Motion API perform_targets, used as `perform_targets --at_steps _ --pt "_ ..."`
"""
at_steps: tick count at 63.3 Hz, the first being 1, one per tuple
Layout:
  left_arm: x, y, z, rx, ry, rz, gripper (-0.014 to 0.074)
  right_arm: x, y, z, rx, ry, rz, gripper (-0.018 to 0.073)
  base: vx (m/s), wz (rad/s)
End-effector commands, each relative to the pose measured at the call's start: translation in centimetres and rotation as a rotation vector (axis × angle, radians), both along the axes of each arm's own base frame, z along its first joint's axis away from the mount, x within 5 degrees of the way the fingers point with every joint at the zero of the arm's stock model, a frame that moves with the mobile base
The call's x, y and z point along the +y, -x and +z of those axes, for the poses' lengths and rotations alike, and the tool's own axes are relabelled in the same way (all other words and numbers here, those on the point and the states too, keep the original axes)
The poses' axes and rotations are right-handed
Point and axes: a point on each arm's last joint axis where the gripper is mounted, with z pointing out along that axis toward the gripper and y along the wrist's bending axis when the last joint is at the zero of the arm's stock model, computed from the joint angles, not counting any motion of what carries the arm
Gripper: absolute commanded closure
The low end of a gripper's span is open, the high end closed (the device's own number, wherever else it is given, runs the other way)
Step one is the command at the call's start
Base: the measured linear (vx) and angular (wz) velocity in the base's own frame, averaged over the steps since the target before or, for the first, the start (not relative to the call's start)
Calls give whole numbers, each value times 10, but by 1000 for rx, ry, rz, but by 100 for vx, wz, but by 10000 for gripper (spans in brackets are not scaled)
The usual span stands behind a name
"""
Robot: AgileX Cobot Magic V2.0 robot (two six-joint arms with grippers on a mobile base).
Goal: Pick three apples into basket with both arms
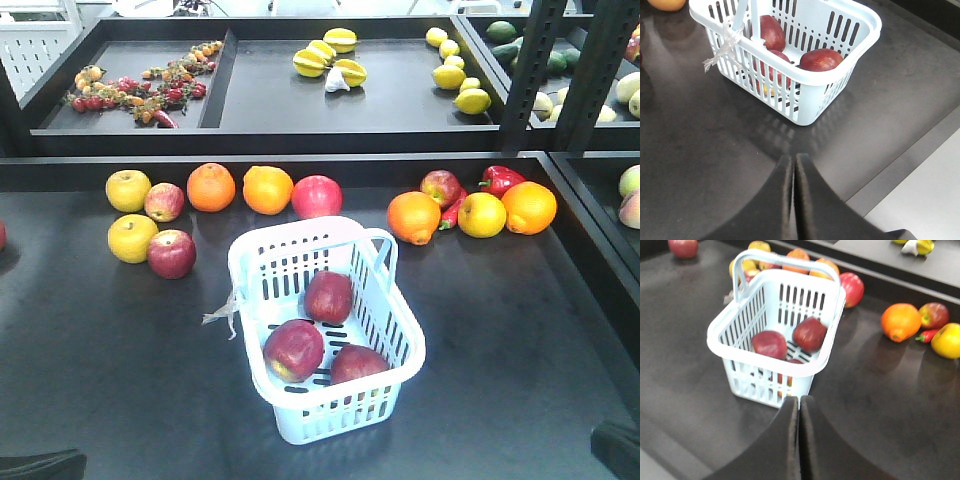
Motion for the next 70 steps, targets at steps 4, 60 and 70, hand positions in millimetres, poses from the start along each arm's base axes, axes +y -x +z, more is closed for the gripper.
perform_targets --at_steps 4,60,70 --pt "-1 -5 12 -48 58 34 603 -1 -4 15 -97 -44 -25 561 0 0" --pt "-1 -5 12 -48 58 34 603 0 -2 11 -49 -35 -15 561 0 0" --pt "-1 -5 12 -48 58 34 603 0 -2 11 -49 -35 -15 561 0 0"
